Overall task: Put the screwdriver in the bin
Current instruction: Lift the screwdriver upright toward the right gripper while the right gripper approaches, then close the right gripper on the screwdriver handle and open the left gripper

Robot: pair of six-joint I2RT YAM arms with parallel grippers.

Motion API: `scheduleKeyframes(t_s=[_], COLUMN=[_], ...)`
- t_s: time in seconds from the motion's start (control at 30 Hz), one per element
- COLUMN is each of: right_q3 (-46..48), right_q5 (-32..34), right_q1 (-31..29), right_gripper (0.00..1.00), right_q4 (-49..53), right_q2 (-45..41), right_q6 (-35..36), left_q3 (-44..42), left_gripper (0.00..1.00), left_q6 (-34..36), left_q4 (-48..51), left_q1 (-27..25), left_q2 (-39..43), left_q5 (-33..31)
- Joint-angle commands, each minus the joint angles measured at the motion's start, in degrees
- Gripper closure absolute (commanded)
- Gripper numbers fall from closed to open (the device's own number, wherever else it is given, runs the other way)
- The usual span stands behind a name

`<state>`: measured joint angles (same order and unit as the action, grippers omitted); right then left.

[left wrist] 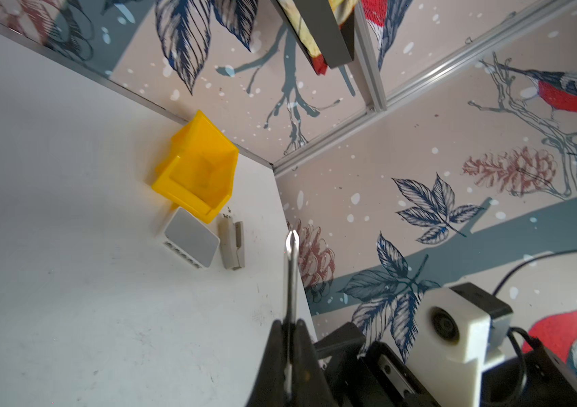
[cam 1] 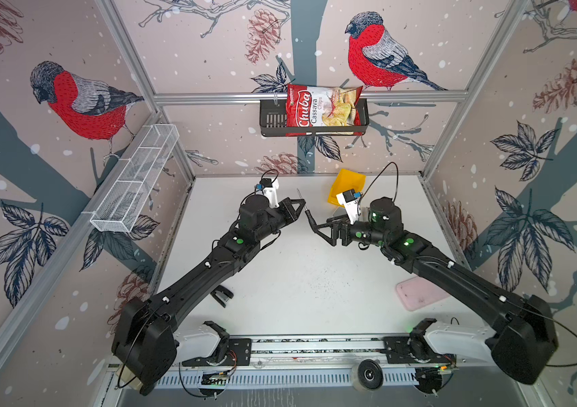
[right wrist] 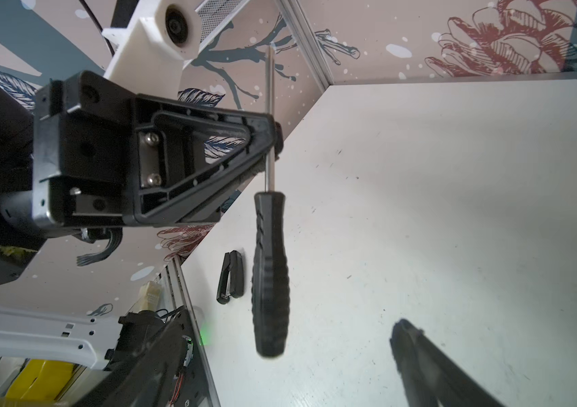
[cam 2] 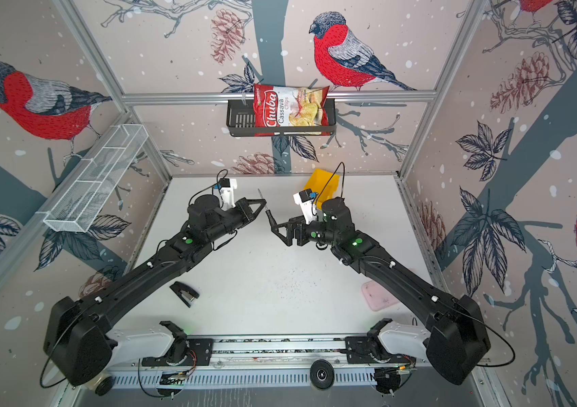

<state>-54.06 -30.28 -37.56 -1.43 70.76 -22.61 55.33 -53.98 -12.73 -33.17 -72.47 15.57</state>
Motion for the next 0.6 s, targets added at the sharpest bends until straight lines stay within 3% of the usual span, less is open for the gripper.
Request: scheduleKeyframes(t_s=[0.0,0.2,0.4,0.57], right_q3=[-0.8,-0.5,-0.8,-0.9], right_q5=[-3.8,-5.8,-7.8,-7.7], right_q1=[0.0,0.5,0.6,0.7], right_gripper=[0.17,0.47,0.54,0.71], right_q4=[-1.3,-0.3,-0.2,0.9], right_q2=[0.5,0.5,0.8,0.8], right_q6=[-0.5,-0.3,-0.1,-0.2], left_q3=[0.8,0.8,1.5,1.5], left_gripper=[1.00,1.00,1.00,1.00], left_q6=[1.2,1.6,1.6,1.5], left_q4=[-4.3,-4.3,-5.5,-4.8], left_q1=[-1.1,-1.4,-1.5,-1.4], left_q2=[-0.1,0.0,-0.7,-0.8], left_q5=[3.2,1.8,2.2,2.4])
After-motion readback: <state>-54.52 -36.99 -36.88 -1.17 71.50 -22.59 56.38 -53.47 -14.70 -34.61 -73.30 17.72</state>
